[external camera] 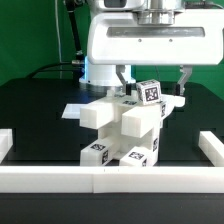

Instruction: Assemble chair

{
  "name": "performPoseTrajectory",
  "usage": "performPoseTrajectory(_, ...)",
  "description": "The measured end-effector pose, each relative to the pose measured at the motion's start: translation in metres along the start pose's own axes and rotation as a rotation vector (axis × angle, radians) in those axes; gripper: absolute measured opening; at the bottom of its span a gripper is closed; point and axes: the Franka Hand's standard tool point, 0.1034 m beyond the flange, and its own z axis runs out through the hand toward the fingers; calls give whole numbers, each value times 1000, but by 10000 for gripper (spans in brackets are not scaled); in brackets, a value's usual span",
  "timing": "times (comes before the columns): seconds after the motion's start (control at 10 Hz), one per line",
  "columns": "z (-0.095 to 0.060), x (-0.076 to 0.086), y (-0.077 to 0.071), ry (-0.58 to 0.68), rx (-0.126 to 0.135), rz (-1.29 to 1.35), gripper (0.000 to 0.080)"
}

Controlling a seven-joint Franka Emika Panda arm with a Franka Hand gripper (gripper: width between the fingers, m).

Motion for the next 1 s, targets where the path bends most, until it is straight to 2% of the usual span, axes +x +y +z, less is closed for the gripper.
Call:
performPoseTrajectory(0.3,0,0,0,0,0,2,276)
performPoseTrajectory(0.8,0,0,1,-1,1,59,277)
performPoseTrajectory(1.0,1,-1,1,-2,0,276,277)
